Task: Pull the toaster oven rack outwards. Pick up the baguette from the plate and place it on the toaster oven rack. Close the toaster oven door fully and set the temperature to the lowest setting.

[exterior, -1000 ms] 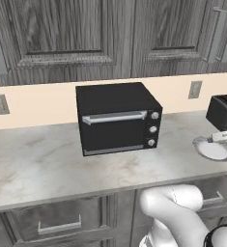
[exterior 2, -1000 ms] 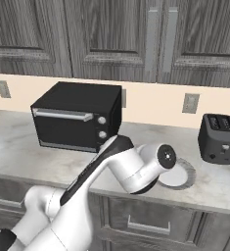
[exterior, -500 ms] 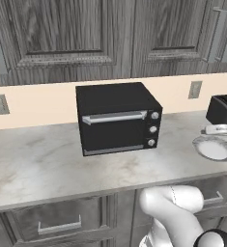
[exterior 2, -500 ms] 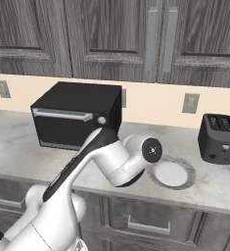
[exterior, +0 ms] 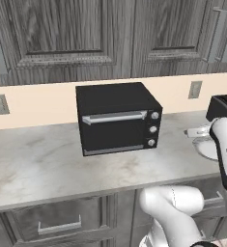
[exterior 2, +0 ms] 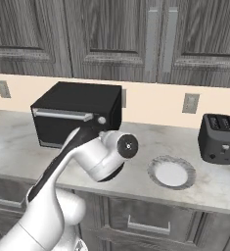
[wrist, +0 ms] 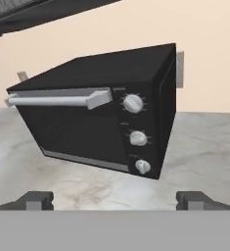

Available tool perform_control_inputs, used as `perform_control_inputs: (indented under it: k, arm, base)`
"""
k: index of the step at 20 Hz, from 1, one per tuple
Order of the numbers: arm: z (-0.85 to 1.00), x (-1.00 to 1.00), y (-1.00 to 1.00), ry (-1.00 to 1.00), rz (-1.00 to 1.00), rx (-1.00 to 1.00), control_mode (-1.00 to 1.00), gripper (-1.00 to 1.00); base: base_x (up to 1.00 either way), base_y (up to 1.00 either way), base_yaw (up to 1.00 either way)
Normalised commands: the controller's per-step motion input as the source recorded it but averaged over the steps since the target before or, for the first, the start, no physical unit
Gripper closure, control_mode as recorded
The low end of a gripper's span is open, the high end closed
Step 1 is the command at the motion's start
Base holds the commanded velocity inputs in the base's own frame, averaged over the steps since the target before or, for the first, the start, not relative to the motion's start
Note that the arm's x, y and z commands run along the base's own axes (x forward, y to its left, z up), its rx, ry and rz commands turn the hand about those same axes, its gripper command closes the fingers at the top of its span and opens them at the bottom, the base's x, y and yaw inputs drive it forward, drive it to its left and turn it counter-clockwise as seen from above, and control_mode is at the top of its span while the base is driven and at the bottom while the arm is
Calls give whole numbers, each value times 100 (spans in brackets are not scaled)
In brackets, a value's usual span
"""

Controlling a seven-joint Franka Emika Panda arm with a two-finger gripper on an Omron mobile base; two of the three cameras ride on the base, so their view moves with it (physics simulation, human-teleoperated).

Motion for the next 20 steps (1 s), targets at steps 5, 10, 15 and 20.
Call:
perform_control_inputs:
  k: [5,10,15,20]
  arm:
    - [0,7,29,-5,1,-10,-100,-100]
    - [0,-3,1,-45,5,-19,-100,-100]
    - [0,-3,10,-51,1,-30,-100,-100]
    - [0,0,26,-25,0,-22,-100,-100]
  base:
    - [0,0,0]
    - [0,0,0]
    - [0,0,0]
    - [0,0,0]
